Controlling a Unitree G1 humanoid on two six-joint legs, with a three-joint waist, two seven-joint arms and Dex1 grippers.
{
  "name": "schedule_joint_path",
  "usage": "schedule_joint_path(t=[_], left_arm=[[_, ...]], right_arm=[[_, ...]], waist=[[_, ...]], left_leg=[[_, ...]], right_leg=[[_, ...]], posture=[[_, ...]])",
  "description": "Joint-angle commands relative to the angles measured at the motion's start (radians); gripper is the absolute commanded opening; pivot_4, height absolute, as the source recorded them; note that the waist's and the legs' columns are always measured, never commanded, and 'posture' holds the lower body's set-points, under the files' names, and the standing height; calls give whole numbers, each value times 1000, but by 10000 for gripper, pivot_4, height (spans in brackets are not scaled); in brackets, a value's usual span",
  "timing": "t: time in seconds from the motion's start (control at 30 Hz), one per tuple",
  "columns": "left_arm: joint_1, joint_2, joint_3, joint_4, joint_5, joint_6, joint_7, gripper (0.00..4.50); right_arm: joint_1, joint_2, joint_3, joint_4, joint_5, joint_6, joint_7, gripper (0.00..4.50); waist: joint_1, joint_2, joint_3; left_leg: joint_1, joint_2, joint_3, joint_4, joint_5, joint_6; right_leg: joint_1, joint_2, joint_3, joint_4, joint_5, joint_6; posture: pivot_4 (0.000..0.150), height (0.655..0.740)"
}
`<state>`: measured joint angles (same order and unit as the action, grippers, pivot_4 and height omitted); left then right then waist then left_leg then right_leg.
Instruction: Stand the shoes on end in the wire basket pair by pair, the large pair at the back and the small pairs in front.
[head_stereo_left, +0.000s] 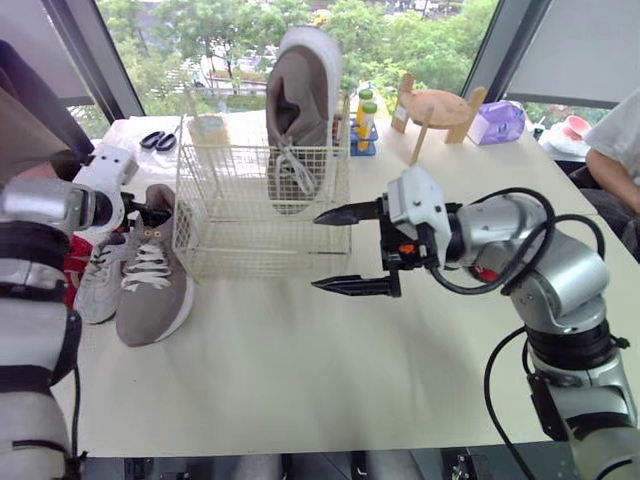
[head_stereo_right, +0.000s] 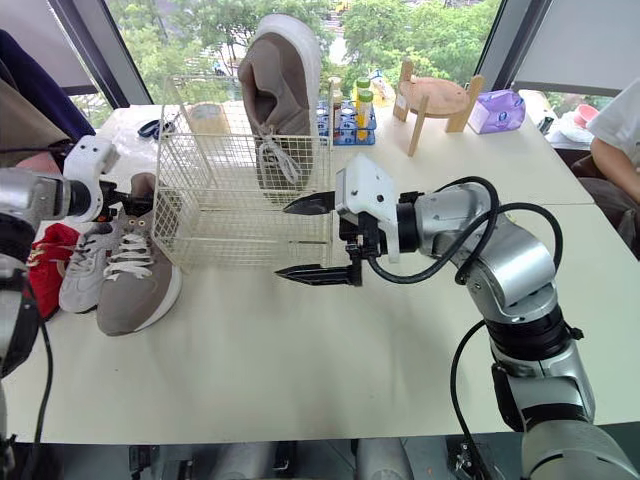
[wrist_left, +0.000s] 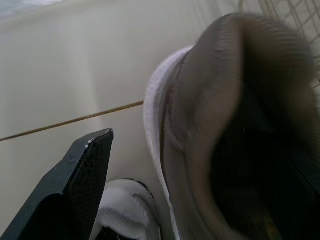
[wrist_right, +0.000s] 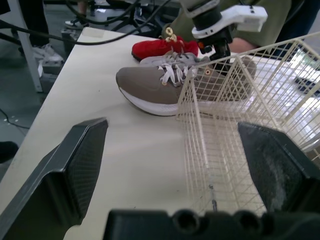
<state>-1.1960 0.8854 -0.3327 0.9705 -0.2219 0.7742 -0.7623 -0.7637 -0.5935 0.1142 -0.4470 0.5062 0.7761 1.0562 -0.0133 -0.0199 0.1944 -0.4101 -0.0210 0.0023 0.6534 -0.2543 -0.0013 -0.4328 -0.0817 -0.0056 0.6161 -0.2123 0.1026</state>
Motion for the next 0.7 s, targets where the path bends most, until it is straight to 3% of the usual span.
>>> schedule_joint_path(t=[0.03, 0.2, 0.27, 0.5, 0.7], left_arm=[[-53, -39, -3, 146, 118, -97, -17, 34283], [-94, -91, 43, 260, 195, -196, 33, 8294], [-106, -99, 59, 272, 216, -216, 36, 388], [-194, -46, 216, 238, 185, -141, 82, 388], [-270, 90, 462, -130, 117, 79, 299, 388]], right_arm=[[-15, 10, 11, -11, -14, -43, -37, 45000], [-17, 33, 24, -4, -16, -61, -84, 45000], [-16, 31, 31, -3, -18, -61, -95, 45000], [-9, 7, 22, -11, -5, -49, -109, 45000], [-21, -8, -53, -6, 89, -5, -105, 45000]], waist=[[0, 0, 0], [0, 0, 0], [1, 0, 0], [2, -2, 1], [-4, -9, 1]], left_leg=[[0, 0, 0, 0, 0, 0], [0, 1, -2, 1, 0, 1], [0, 1, -3, 1, 0, 1], [-2, 1, -5, 6, -1, 1], [-18, 2, -7, 13, -1, 2]], right_leg=[[0, 0, 0, 0, 0, 0], [-1, 0, 0, 1, 0, 0], [-1, 0, 0, 1, 0, 0], [-1, 0, -1, 4, 0, 0], [-16, -1, -1, 14, 0, 1]], posture=[[1500, 7400], [1500, 7400], [1500, 7400], [1500, 7400], [1500, 7400]])
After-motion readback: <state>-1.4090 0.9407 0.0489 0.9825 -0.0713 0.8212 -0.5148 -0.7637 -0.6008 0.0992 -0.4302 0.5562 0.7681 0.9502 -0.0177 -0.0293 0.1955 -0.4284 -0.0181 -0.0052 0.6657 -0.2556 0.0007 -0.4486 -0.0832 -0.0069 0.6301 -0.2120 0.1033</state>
